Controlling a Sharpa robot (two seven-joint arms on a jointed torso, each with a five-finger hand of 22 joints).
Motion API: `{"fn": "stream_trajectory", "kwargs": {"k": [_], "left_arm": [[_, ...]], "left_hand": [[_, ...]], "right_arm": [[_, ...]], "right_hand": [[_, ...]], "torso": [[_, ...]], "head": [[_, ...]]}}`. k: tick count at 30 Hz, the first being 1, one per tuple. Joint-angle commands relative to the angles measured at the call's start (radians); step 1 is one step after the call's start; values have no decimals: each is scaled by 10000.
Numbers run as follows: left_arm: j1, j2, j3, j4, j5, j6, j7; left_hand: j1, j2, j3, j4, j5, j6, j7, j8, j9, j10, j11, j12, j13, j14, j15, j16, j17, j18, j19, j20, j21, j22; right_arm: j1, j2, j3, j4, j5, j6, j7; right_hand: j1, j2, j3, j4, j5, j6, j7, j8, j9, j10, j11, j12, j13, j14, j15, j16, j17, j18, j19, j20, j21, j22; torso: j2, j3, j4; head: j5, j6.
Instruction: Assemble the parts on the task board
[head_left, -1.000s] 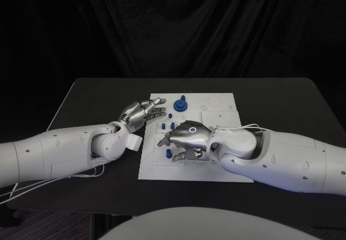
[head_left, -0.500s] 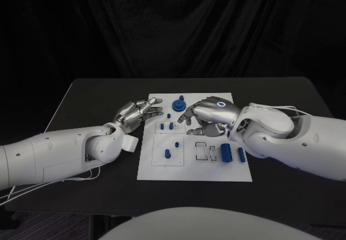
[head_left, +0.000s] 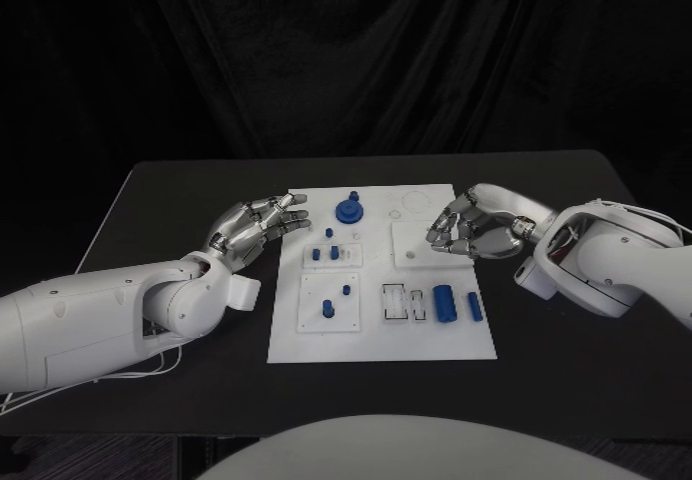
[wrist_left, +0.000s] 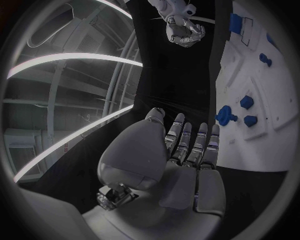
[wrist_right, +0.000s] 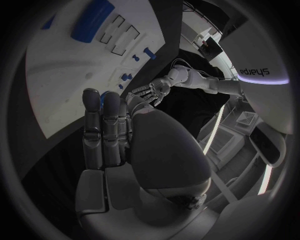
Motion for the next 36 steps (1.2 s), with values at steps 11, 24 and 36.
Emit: {"fn": "stream_trajectory", "kwargs": {"k": [11, 24, 36], "left_arm": [[47, 245, 10, -290, 93, -86, 529], [39, 389, 9, -499, 98, 169, 219], [37, 392, 9, -544, 98, 217, 14]], "left_hand": [[97, -11, 101, -1, 114, -193, -10, -4, -36, 17, 11, 34, -16, 23, 4, 53, -5, 16, 35, -34, 75, 7], [130, -8, 141, -4, 116, -271, 21, -21, -42, -22, 36, 10, -18, 33, 80, 63, -3, 28, 72, -36, 103, 67], [141, -17, 155, -3, 111, -292, 48, -23, -41, -38, 61, 0, -17, 38, 126, 69, -2, 33, 79, -35, 112, 70]], "right_arm": [[-664, -489, -5, 485, -1408, 1381, -3605], [-1055, -500, -5, 865, -3980, 1252, -5072], [-1149, -631, -5, 1490, -5217, 1301, -5820]], "right_hand": [[-3664, 210, -1250, 191, -641, 158, -551, 1086, 512, 3782, -567, 5433, 6900, 2379, -608, 2948, 4824, -552, 1779, -582, 4388, 1219], [-4396, -273, -1190, 173, -329, -448, -687, 2234, 1468, 6255, -744, 6993, 11603, 2921, -813, 3935, 6757, -784, 2349, -815, 5977, 1499], [-6031, -598, -909, 246, -588, -845, -881, 3631, 2548, 6679, -874, 7155, 12355, 2986, -899, 4332, 7513, -878, 2357, -888, 6785, 1629]], "torso": [[-13, 0, -13], [-10, 8, -17], [-13, -1, -13]], "head": [[-180, 0], [-247, 0], [-253, 0]]}}
